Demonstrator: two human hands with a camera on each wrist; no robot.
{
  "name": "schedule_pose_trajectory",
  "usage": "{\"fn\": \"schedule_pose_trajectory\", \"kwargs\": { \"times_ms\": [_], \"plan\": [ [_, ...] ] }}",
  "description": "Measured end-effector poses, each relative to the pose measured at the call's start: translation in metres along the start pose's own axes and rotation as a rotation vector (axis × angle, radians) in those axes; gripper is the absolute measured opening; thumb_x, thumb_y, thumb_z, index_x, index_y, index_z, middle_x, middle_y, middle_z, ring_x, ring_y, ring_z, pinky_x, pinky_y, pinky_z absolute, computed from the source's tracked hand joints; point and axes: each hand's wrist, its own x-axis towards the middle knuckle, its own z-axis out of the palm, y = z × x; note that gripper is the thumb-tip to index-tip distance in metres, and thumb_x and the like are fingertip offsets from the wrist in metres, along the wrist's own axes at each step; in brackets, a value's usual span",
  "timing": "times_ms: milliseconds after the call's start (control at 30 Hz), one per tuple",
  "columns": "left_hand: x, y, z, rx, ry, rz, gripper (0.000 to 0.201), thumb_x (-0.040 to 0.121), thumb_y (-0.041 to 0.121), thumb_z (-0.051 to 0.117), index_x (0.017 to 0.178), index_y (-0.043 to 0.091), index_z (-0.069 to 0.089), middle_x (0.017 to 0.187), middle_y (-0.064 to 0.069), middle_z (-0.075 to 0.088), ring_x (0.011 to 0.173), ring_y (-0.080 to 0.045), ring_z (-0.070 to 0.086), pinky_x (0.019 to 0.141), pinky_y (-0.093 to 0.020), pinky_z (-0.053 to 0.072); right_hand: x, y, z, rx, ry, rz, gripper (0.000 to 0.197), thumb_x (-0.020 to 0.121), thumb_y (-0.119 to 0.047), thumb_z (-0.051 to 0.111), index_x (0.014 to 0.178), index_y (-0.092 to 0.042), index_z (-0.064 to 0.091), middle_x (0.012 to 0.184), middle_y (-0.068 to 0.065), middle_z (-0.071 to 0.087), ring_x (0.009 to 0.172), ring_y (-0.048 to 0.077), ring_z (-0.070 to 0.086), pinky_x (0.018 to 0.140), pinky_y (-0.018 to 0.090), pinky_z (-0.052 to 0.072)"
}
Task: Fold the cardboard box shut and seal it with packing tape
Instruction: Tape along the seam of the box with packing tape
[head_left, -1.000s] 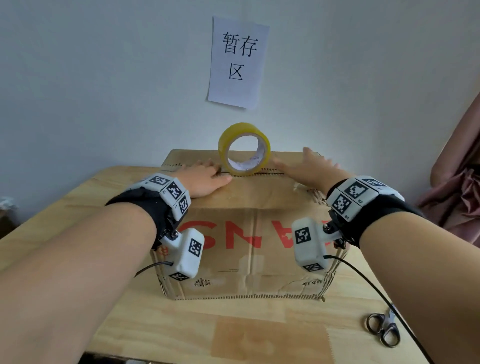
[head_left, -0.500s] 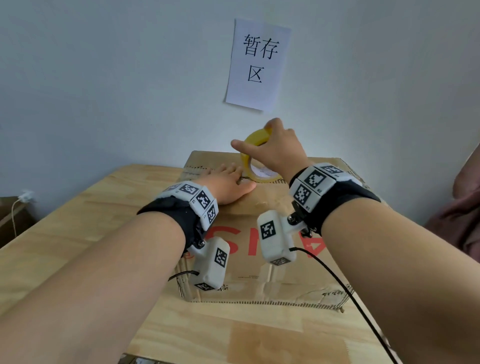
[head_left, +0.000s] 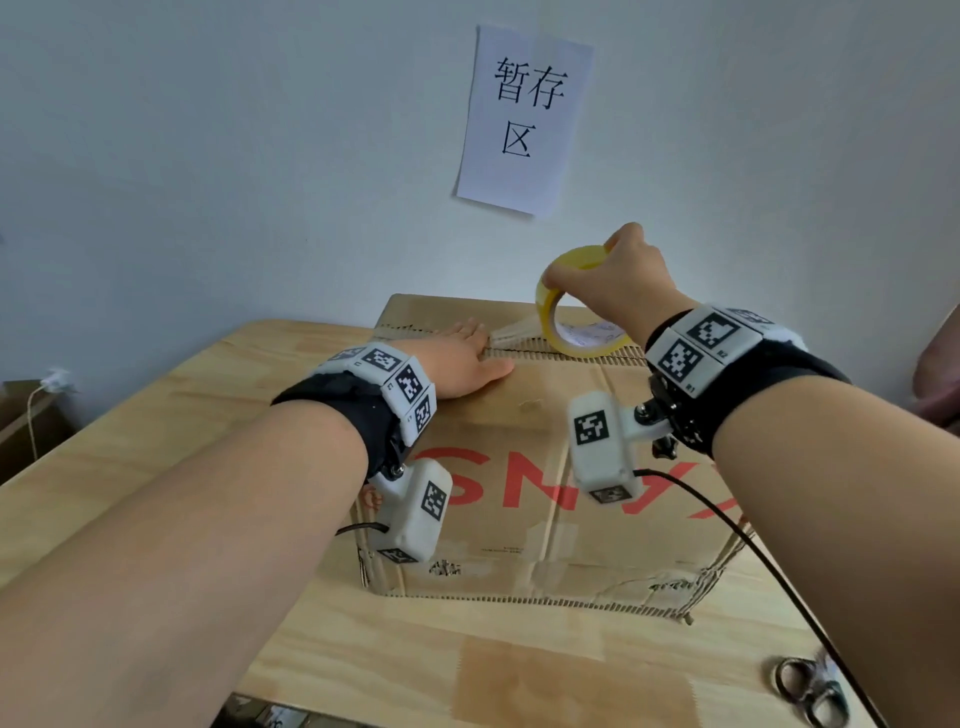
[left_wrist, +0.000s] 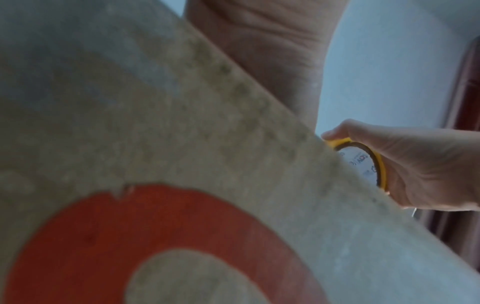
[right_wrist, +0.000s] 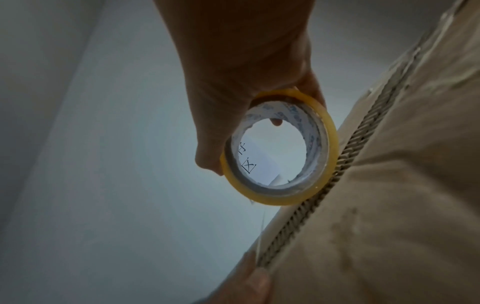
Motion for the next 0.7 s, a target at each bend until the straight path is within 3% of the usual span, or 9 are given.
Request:
{"fn": "schedule_pose_trajectory", "kwargs": {
  "times_ms": [100,233,400,567,633,700],
  "plan": [
    [0.003,0.006,0.002,0.009,-0.001,0.016,0.070,0.099,0.054,0.019,0.152,0.012,0.000,0.160,-0.005,-0.004,0.147,-0.018,-0.001,0.120,-0.040,0.004,-0.002,0.007,-0.001,-0.112,0.012,-0.018,0.073,0.071,-0.053,0.069,0.123,-0.013,0.037,0.115,0.007,0.037,0.087,0.027,0.053,0.072,0.038,0.049],
    [0.008,0.013,0.004,0.018,0.001,0.041,0.070,0.099,0.054,0.019,0.152,0.012,0.000,0.160,-0.005,-0.004,0.147,-0.018,0.000,0.120,-0.039,0.003,0.000,0.016,-0.008,-0.221,0.022,-0.017,0.073,0.072,-0.052,0.069,0.124,-0.012,0.038,0.110,0.006,0.036,0.081,0.026,0.051,0.066,0.036,0.044],
    [0.013,0.013,0.005,0.006,-0.002,0.030,0.070,0.099,0.053,0.020,0.152,0.010,0.002,0.160,-0.009,-0.002,0.147,-0.022,0.001,0.119,-0.042,0.006,0.002,0.030,-0.012,-0.255,0.027,-0.036,0.074,0.072,-0.054,0.070,0.123,-0.012,0.039,0.115,0.009,0.041,0.084,0.030,0.054,0.069,0.039,0.049],
    [0.023,0.038,0.004,0.133,-0.051,-0.133,0.081,0.094,0.064,0.014,0.152,0.010,0.000,0.160,-0.010,-0.003,0.147,-0.026,0.002,0.118,-0.047,0.007,0.008,0.033,-0.014,-0.195,-0.008,-0.030,0.079,0.076,-0.070,0.057,0.129,-0.014,0.039,0.116,0.009,0.047,0.089,0.026,0.054,0.068,0.035,0.042],
    [0.025,0.054,0.006,0.145,-0.065,-0.171,0.087,0.090,0.069,0.012,0.152,0.009,-0.001,0.159,-0.013,-0.003,0.147,-0.030,0.002,0.118,-0.048,0.007,0.008,0.033,-0.013,-0.206,-0.004,-0.028,0.073,0.079,-0.065,0.057,0.128,-0.013,0.040,0.118,0.011,0.049,0.088,0.026,0.053,0.068,0.034,0.042],
    [0.025,0.064,0.010,0.090,-0.055,-0.082,0.082,0.093,0.063,0.011,0.151,0.006,0.000,0.159,-0.014,-0.004,0.147,-0.029,0.000,0.118,-0.047,0.005,0.006,0.030,-0.010,-0.254,0.000,-0.038,0.068,0.080,-0.058,0.060,0.126,-0.013,0.040,0.116,0.011,0.048,0.087,0.027,0.052,0.067,0.034,0.042]
  ]
}}
